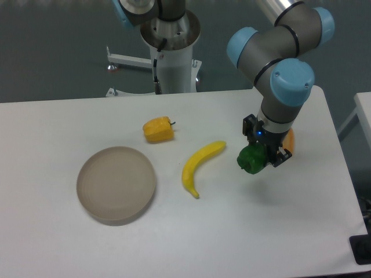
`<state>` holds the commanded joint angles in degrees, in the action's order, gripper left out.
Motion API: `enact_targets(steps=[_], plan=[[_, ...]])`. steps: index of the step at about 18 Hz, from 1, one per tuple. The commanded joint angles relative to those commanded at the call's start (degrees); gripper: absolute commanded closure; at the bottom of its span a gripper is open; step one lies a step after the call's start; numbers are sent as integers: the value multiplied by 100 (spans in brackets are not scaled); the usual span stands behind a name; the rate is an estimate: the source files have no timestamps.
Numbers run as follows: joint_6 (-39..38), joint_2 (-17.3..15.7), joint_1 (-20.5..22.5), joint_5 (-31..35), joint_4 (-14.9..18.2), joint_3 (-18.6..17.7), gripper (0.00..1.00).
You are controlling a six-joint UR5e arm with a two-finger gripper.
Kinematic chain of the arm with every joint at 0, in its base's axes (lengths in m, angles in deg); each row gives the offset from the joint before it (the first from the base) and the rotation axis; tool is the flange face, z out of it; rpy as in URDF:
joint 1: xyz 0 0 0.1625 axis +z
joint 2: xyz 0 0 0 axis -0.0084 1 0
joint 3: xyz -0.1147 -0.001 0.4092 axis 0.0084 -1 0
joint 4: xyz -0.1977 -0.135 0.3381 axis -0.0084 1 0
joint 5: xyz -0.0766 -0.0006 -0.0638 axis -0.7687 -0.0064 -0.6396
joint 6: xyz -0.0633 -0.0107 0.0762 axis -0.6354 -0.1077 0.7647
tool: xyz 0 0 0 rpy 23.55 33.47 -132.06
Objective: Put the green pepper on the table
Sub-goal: 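Hold the green pepper in the gripper above the table, then move the held green pepper past the banana and lower it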
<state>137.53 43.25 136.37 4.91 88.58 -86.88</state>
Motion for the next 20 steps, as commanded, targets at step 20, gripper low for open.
enact_targets(steps=[20], plan=[[-2504,1371,-1036,-70,-694,1081,96]])
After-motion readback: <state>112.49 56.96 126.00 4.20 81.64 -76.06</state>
